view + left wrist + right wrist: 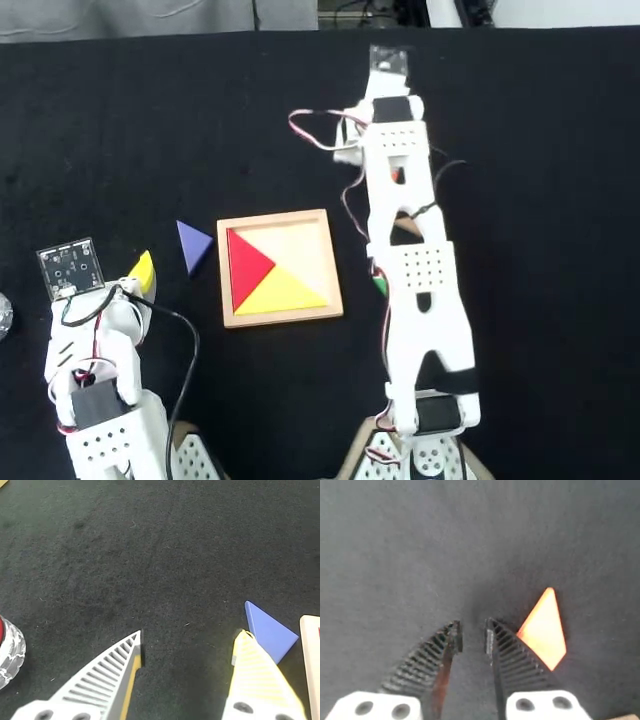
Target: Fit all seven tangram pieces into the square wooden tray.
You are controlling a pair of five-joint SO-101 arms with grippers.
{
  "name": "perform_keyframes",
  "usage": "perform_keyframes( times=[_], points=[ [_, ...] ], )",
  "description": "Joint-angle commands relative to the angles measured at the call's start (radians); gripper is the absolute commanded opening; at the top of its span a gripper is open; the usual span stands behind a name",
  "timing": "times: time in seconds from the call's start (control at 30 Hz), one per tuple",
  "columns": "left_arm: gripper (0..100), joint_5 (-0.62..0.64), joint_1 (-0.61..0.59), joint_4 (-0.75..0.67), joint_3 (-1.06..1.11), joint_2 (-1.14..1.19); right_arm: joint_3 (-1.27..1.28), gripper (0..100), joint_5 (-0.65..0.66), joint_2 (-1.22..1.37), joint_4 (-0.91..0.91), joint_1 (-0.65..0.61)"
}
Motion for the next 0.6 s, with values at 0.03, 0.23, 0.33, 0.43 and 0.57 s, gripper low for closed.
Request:
perform_keyframes(
  times=[0.03,0.23,0.33,0.43,0.57],
  points=[
    [29,-0.011,0.010,-0.009,0.007,-0.008,-0.061,7.8,0.012,-0.005,0.086,0.028],
    [29,-0.011,0.010,-0.012,0.007,-0.008,-0.116,7.8,0.017,-0.018,0.241,0.040],
    [29,-0.011,0.010,-0.017,0.015,-0.008,-0.041,7.8,0.075,-0.027,0.241,0.055],
    [29,-0.011,0.010,-0.017,0.015,-0.008,0.074,7.7,0.117,-0.071,0.242,0.058],
    [29,-0.011,0.010,-0.017,0.015,-0.008,0.271,4.4,0.149,-0.220,0.241,0.074]
  ],
)
